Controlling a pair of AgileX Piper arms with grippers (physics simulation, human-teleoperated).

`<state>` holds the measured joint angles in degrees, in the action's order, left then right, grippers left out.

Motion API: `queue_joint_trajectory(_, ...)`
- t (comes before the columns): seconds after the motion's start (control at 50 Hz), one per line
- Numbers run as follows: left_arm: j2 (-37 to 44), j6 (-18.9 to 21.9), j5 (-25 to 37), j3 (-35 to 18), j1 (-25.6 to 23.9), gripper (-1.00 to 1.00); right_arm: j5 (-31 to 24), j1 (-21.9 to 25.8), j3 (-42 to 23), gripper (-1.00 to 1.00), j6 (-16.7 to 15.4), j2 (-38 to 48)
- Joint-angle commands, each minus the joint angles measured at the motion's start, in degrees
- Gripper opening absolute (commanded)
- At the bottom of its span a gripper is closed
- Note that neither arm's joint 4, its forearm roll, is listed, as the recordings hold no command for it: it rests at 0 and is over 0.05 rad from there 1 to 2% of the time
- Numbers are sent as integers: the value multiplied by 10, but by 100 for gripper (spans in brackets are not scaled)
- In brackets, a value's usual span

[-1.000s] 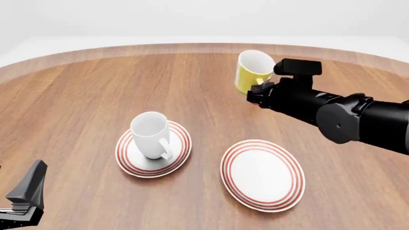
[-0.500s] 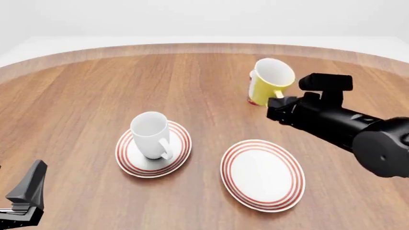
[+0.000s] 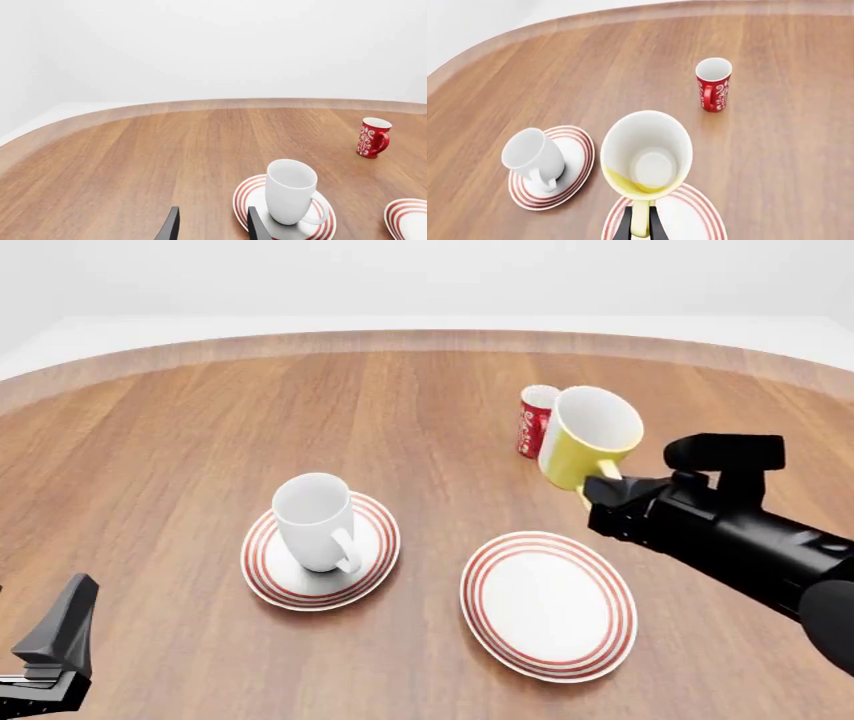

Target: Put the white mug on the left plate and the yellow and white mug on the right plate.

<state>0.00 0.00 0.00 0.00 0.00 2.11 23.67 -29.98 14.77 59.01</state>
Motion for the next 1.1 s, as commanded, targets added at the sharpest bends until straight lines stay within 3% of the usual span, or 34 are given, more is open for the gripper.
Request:
queue_joint_trajectory(0.02,0,0,0,0,0,100,-5,6,28,-100,1,-30)
queue_joint_trajectory(0.8,0,0,0,0,0,100,-40,21,108,-100,3,-110)
queue_joint_trajectory(1.1,0,0,0,0,0,100,-22,30,123,-100,2,-99)
